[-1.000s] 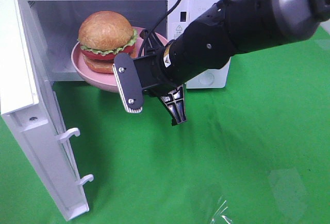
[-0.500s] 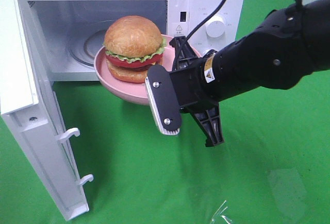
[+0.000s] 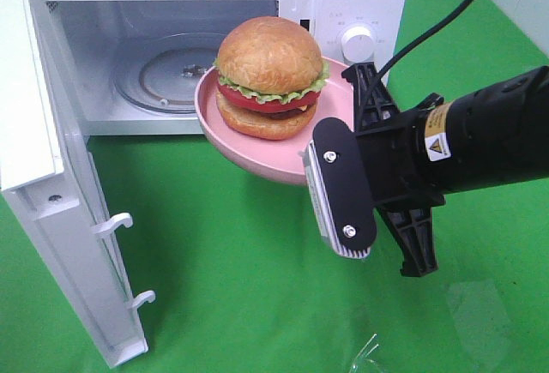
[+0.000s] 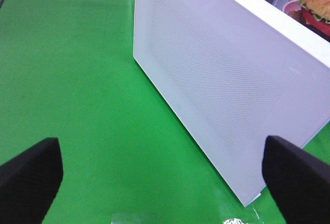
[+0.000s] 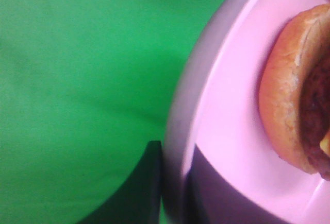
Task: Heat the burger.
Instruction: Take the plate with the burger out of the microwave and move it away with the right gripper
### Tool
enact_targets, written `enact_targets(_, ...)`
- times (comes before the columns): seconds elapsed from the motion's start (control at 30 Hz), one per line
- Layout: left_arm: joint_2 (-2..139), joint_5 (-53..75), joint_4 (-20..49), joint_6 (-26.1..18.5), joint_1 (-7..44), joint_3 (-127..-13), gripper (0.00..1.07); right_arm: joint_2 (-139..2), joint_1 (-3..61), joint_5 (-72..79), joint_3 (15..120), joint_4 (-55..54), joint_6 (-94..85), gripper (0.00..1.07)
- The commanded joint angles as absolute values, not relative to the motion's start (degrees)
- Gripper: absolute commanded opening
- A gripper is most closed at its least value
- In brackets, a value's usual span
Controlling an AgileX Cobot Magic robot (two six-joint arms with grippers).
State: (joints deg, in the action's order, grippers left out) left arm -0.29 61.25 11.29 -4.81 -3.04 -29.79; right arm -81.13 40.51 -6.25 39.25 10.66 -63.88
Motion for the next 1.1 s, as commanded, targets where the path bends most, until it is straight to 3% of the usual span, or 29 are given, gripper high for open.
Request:
enact_targets(0.03,-1.2,60.91,11.75,-4.58,-2.75,-29.68,0.98,-75.75,40.22,-2.52,37.36,10.94,-61.99,0.0)
enact_targets(0.57,-1.2,60.91,11.75,-4.58,-2.75,-29.68,0.98,-61.59,40.22,-15.13,31.05,12.43,-60.96,0.0)
enact_targets(0.77,-1.2,60.91,11.75,-4.58,-2.75,-29.68,0.98,-57.01,40.22,-24.01,31.05,21.14,-49.85,0.0)
enact_targets(1.1,-1.2,60.91,11.75,-4.58,-2.75,-29.68,0.98,-55.35,40.22,-33.29,31.05,26.36,-40.97,0.0)
